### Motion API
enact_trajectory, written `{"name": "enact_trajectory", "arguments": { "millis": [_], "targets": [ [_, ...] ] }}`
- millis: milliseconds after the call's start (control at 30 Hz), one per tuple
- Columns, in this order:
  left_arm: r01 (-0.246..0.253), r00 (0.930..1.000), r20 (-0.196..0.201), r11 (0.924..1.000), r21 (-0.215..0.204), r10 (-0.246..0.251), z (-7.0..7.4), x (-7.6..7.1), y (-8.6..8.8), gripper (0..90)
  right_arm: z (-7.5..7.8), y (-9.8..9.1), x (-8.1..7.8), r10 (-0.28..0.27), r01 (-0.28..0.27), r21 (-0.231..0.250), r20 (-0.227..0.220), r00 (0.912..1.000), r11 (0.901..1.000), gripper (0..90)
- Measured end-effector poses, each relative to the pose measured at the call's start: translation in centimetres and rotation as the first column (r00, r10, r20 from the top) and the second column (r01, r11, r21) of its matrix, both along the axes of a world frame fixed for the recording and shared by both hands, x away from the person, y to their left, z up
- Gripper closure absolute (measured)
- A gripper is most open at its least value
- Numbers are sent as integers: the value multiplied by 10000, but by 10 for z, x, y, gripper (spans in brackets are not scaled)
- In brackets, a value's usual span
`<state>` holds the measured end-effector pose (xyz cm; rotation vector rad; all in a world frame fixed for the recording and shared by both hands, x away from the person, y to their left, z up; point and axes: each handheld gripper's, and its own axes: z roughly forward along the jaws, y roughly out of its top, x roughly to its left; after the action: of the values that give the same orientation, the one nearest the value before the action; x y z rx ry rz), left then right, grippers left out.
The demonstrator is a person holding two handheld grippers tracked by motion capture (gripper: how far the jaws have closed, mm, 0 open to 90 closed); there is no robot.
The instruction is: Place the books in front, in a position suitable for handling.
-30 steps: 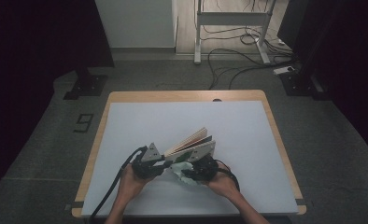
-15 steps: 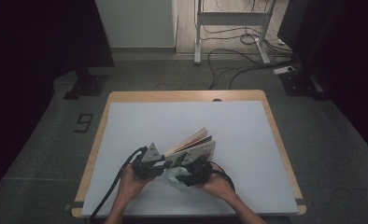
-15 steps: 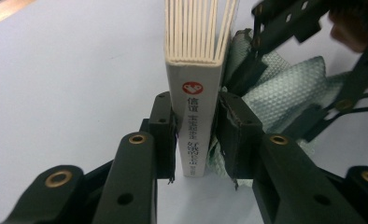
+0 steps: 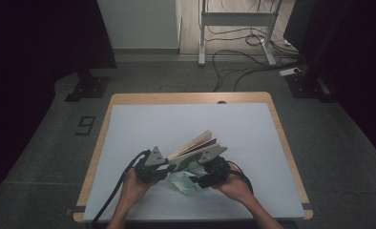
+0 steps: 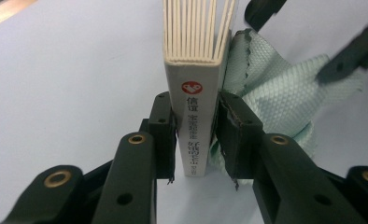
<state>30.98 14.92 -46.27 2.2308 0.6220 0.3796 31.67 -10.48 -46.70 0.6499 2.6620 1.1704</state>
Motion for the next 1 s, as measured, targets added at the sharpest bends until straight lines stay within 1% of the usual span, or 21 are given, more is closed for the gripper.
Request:
{"name": "enact_trajectory", "arguments": {
  "millis": [33, 67, 100, 133, 167, 200, 233, 333, 367, 400, 433, 467, 567, 633, 667, 700, 733, 767, 800, 933, 1000],
  "targets": [
    [1, 10000, 8, 10000, -1, -1, 0, 0, 0, 680, 2, -10, 0, -170, 170, 36, 44, 9998, 9998, 295],
    [3, 10000, 7, 10000, 2, -3, 0, 0, 0, 680, 2, -10, 0, -170, 170, 36, 44, 9998, 9998, 295],
    [8, 10000, 1, 10000, -4, -8, 0, 0, 0, 681, 4, -20, 0, -422, 421, 113, 83, 9991, 9991, 294],
    [11, 10000, -1, 10000, -3, -11, 0, 0, 0, 681, 4, -20, 0, -422, 421, 113, 83, 9991, 9991, 294],
    [11, 10000, 0, 10000, -2, -11, 0, 0, 0, 681, 6, -31, 1, -649, 647, 162, 135, 9978, 9978, 292],
    [14, 10000, -5, 10000, -4, -14, 0, 0, 0, 681, 6, -31, 1, -649, 647, 162, 135, 9978, 9978, 292],
    [12, 10000, -4, 10000, -10, -12, 0, 0, 0, 682, 7, -36, 2, -769, 766, 208, 144, 9969, 9968, 290],
    [16, 10000, -14, 10000, -14, -16, 0, 0, 0, 682, 10, -51, 5, -1189, 1183, 312, 192, 9927, 9925, 278],
    [21, 10000, -18, 10000, -20, -21, 0, 1, 0, 682, 10, -58, 9, -1484, 1475, 353, 236, 9886, 9884, 266],
    [21, 10000, -18, 10000, -20, -21, 0, 1, 0, 682, 10, -58, 9, -1484, 1475, 353, 236, 9886, 9884, 266],
    [27, 10000, -22, 10000, -24, -27, 0, 1, 0, 682, 10, -65, 14, -1728, 1717, 425, 244, 9846, 9842, 251],
    [27, 10000, -22, 10000, -24, -27, 0, 1, 0, 682, 10, -65, 14, -1728, 1717, 425, 244, 9846, 9842, 251],
    [39, 10000, -12, 10000, -8, -39, 0, 1, 0, 682, 7, -70, 25, -1951, 1937, 429, 313, 9803, 9801, 225],
    [44, 10000, -2, 10000, -5, -44, 0, 1, 0, 682, 3, -72, 36, -2070, 2056, 404, 346, 9777, 9778, 176],
    [44, 10000, -2, 10000, -5, -44, 0, 1, 0, 682, 3, -72, 36, -2070, 2056, 404, 346, 9777, 9778, 176],
    [47, 10000, 0, 10000, -10, -47, 0, 1, 0, 681, 0, -71, 42, -2151, 2137, 362, 397, 9758, 9762, 151],
    [51, 10000, 1, 10000, -7, -51, 0, 1, 0, 681, 0, -71, 42, -2151, 2137, 362, 397, 9758, 9762, 151],
    [59, 10000, 8, 10000, 6, -59, 0, 1, 0, 681, -3, -69, 48, -2104, 2087, 447, 388, 9768, 9770, 136],
    [59, 10000, 8, 10000, 6, -59, 0, 1, 0, 681, -3, -69, 48, -2104, 2087, 447, 388, 9768, 9770, 136],
    [62, 10000, 6, 10000, 22, -62, 0, 1, 0, 681, -7, -62, 57, -1890, 1869, 552, 352, 9813, 9808, 135],
    [58, 10000, 23, 10000, 49, -58, 0, 1, 0, 681, -8, -58, 60, -1802, 1776, 570, 430, 9827, 9824, 133]
  ]
}}
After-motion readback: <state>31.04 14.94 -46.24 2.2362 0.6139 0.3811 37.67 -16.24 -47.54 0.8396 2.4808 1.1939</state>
